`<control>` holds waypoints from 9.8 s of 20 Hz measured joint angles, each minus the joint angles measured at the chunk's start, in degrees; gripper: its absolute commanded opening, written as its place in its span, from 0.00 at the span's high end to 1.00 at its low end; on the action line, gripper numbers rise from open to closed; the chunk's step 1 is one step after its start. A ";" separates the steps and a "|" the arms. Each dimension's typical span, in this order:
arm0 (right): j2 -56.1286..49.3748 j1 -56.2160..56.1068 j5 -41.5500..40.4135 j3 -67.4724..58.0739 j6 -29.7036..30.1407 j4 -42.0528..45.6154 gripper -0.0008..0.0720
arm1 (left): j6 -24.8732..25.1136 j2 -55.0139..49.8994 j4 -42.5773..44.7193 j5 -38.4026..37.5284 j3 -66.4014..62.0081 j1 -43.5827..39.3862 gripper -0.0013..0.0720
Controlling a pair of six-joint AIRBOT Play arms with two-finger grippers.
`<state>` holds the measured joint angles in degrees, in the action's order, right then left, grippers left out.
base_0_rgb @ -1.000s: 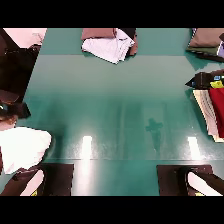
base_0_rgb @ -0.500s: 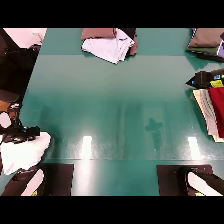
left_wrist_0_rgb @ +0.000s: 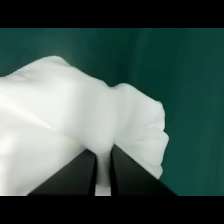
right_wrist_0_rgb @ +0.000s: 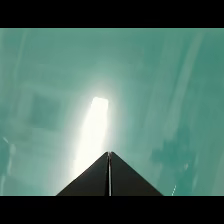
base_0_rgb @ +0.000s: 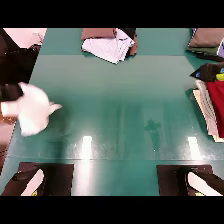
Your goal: Fold the shirts.
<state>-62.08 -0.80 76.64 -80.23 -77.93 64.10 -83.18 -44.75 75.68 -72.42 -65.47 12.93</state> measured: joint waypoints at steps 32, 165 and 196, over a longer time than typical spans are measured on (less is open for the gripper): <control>-7.69 -1.01 2.03 -15.67 -0.11 -0.04 0.96 | 13.73 -31.71 -21.75 -0.87 10.32 -25.70 0.08; -2.21 3.63 -8.63 14.36 1.16 -1.42 0.40 | 9.57 -29.59 -15.63 3.28 -1.73 -1.25 0.16; -5.99 9.18 -4.00 31.56 0.72 -1.99 0.22 | 19.04 -13.97 -25.97 18.49 25.31 -12.46 0.95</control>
<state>-68.07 8.38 72.64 -48.66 -77.21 62.11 -64.14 -58.72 49.71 -53.93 -40.16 0.47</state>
